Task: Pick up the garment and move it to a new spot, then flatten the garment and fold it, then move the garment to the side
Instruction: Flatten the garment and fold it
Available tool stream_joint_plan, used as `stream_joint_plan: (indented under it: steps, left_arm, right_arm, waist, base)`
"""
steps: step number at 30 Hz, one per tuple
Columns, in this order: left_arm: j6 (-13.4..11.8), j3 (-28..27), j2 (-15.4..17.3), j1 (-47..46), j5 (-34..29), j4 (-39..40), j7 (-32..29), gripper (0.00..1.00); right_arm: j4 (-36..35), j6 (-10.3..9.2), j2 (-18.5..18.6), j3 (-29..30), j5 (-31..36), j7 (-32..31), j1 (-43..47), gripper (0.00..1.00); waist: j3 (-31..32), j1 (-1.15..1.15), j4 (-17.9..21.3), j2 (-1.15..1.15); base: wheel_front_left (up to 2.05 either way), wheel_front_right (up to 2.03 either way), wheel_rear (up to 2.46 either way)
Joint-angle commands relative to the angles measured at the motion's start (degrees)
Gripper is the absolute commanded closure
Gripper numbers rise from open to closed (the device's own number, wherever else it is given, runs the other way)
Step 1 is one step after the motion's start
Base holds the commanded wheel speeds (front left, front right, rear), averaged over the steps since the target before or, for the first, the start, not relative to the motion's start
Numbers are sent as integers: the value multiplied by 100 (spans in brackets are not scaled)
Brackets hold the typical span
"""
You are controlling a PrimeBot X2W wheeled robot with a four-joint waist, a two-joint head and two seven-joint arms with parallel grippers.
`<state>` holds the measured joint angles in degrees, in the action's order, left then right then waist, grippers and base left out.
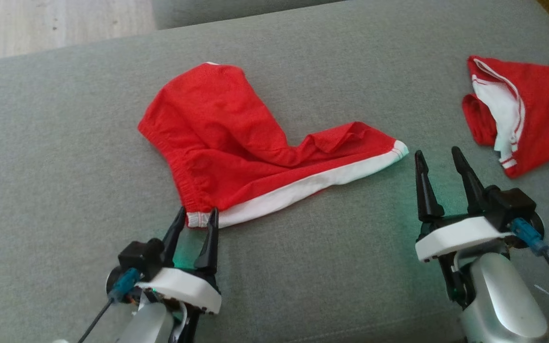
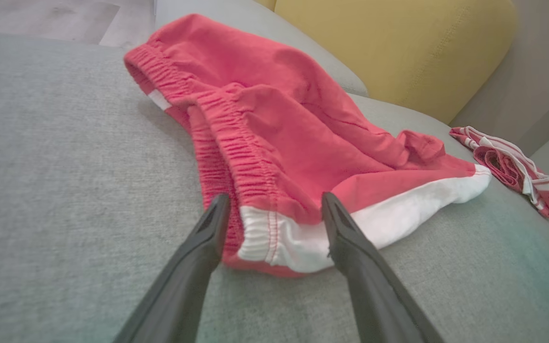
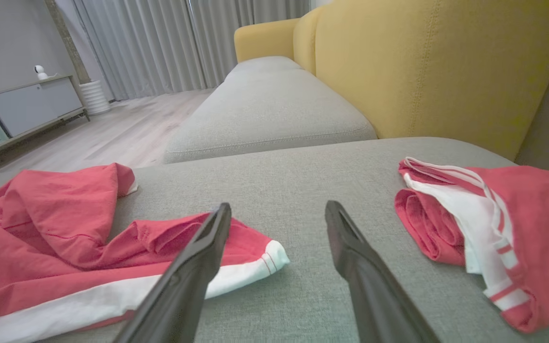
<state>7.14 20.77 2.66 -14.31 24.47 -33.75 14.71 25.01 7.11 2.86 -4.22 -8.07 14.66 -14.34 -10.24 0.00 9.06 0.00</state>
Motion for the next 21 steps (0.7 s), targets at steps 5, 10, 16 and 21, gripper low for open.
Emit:
stream_joint_plan:
  steps: [5, 10, 16, 21]
  left_arm:
    - [-22, -436, 21, -197, -78, 79, 29, 100]
    - [-212, -1071, 21, -22, -294, 335, 29, 100]
    - [-253, -1516, 21, 304, -706, 474, 29, 24]
    - [-431, -1879, 21, 668, -1125, 773, 29, 0]
  right_arm:
    - [-156, 37, 2, -93, 27, 34, -58, 0]
    - [-116, 37, 2, -28, 19, 34, 25, 0]
    - [-106, 37, 2, -84, -69, 34, 100, 0]
    - [-129, 37, 2, -294, -134, 34, 228, 0]
  waist:
    - [-11, 0, 47, 0]
    - [130, 0, -116, 0]
    - [321, 0, -354, 0]
    - [556, 0, -506, 0]
  base:
    - [0, 0, 0]
    - [0, 0, 0]
    - [0, 0, 0]
    - [0, 0, 0]
